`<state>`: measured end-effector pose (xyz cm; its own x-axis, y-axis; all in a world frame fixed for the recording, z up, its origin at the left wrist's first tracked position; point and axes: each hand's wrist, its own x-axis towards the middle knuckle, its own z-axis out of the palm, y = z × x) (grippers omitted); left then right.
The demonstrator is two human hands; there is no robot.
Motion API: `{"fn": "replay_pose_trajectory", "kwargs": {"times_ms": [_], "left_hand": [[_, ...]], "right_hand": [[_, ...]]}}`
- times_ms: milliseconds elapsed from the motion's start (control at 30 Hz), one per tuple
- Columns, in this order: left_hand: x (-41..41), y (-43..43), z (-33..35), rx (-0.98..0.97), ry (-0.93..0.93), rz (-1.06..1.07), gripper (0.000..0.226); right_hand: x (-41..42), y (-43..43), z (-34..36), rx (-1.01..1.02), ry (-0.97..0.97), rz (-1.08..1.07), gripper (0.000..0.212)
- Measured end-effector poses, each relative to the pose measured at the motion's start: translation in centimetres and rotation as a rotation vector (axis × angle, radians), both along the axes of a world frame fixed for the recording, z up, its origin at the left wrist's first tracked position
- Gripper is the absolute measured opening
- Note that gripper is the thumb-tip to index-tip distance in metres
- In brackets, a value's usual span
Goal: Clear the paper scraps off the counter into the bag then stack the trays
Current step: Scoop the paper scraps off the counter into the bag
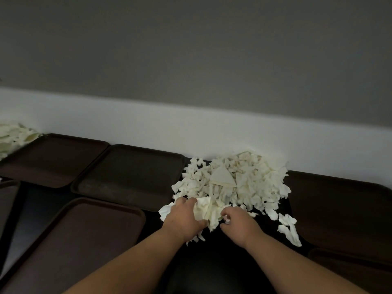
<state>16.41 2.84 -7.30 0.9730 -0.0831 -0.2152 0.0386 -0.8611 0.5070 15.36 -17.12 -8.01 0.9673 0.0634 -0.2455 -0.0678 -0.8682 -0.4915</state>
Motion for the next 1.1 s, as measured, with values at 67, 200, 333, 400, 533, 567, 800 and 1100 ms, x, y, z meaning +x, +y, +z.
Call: {"fn": "replay_pose_trajectory", "kwargs": {"times_ms": [67,200,333,400,533,567,800,1100], "left_hand": [[0.2,0.5,0.1,-0.036,-0.011,0.006,0.086],[-0.1,1.2,0.5,-0.101,-0.01,0.013,0.081],[-0.8,1.5,0.8,-0.096,-0.004,-0.018,0.079],[-1.1,1.6,1.2,-0.102,-0.016,-0.023,0.078],[-1.2,1.9,2.7,-0.123,-0.054,-0.032,0.076],[-1.2,1.9,3.2,-0.128,-0.063,-0.039,0.075],[-0.9,0.8,6.7,-0.154,-0.178,-0.17,0.075],[-4.1,-4.1,7.5,-0.155,-0.159,-0.433,0.073]], "right_hand": [[0.9,0.7,-0.5,-0.04,-0.016,0.021,0.047],[2.2,1.8,-1.1,-0.156,-0.045,0.037,0.041],[2.3,1.9,-1.3,-0.213,-0.12,0.03,0.031],[2.0,1.8,-1.0,-0.195,-0.17,0.011,0.028],[1.1,0.7,0.5,-0.161,-0.268,-0.021,0.018],[0.8,0.3,1.0,-0.15,-0.286,-0.032,0.016],[-3.6,-2.9,4.7,-0.172,-0.366,-0.166,0.012],[-14.7,-5.7,6.2,-0.164,-0.337,-0.486,0.011]]}}
